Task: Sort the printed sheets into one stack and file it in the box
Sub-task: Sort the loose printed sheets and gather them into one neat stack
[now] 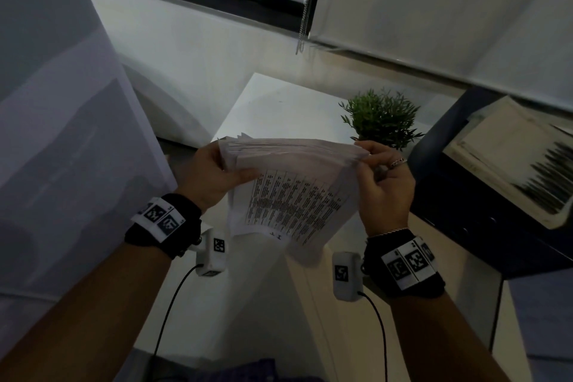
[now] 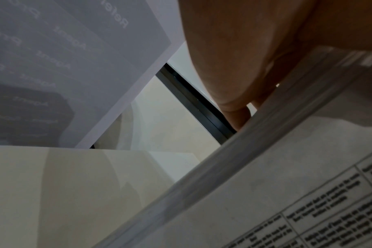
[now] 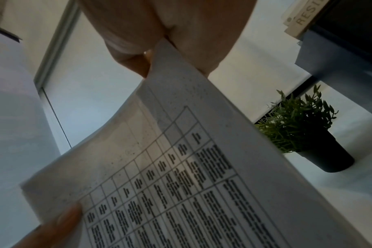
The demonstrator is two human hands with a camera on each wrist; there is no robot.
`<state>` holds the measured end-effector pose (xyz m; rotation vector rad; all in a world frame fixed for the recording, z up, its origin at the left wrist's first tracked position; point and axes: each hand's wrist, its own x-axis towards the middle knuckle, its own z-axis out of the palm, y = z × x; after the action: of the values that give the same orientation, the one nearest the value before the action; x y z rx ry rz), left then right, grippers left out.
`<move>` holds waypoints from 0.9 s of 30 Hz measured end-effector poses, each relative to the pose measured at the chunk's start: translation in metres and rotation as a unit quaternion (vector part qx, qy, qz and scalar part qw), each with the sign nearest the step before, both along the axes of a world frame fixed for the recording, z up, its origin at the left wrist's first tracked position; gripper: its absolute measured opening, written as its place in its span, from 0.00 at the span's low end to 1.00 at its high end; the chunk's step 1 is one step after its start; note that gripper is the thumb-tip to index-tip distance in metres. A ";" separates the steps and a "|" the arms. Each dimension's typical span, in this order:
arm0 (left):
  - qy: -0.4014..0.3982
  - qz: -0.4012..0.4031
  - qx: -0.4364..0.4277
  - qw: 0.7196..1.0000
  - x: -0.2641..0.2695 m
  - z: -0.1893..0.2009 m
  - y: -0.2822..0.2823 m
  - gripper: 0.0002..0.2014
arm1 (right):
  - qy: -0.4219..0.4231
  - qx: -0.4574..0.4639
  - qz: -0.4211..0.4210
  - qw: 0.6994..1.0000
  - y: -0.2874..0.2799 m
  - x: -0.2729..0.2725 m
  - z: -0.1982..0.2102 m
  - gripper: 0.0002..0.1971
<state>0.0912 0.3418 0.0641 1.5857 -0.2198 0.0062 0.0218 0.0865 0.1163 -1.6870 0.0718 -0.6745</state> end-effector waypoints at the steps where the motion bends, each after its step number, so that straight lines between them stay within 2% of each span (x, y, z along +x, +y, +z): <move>1: -0.001 -0.001 -0.005 1.000 0.000 -0.001 -0.001 0.21 | -0.004 0.020 0.003 1.000 0.000 0.000 0.001 0.17; 5: -0.003 0.006 -0.019 1.000 -0.001 -0.002 -0.005 0.22 | 0.023 0.011 0.027 0.999 0.003 0.005 0.005 0.08; 7: 0.001 0.011 -0.016 1.000 -0.001 -0.003 -0.004 0.20 | 0.034 0.000 0.016 0.999 0.003 0.005 0.005 0.05; 9: -0.001 0.013 -0.002 1.000 0.000 -0.004 -0.004 0.17 | 0.023 0.020 -0.007 1.000 0.001 0.004 0.002 0.10; 12: -0.006 0.013 0.000 1.000 -0.001 -0.004 -0.007 0.17 | 0.003 0.059 -0.025 0.998 -0.002 0.005 -0.001 0.16; 16: -0.014 0.000 -0.029 0.999 -0.004 0.000 -0.013 0.19 | 0.016 0.058 0.006 0.998 0.003 0.004 0.003 0.14; 21: -0.017 -0.018 -0.043 0.999 -0.004 0.001 -0.012 0.28 | 0.016 0.105 0.042 0.993 -0.001 0.000 -0.001 0.11; 23: -0.012 -0.012 -0.034 0.999 -0.004 0.000 -0.012 0.26 | 0.040 0.082 0.059 0.994 -0.006 -0.007 -0.012 0.20; 25: -0.012 -0.019 -0.007 1.000 -0.005 0.001 -0.016 0.16 | 0.069 0.073 0.053 0.993 -0.007 -0.011 -0.024 0.28; 26: -0.011 -0.020 0.003 1.000 -0.005 0.002 -0.019 0.11 | 0.081 0.082 0.046 0.992 -0.006 -0.012 -0.029 0.26; 27: -0.015 -0.014 0.006 1.000 -0.006 0.003 -0.022 0.10 | 0.088 0.083 0.035 0.992 -0.005 -0.012 -0.031 0.20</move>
<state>0.0856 0.3196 0.0675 1.5956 -0.2646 0.0069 0.0101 0.0817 0.0853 -1.5779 0.1874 -0.4526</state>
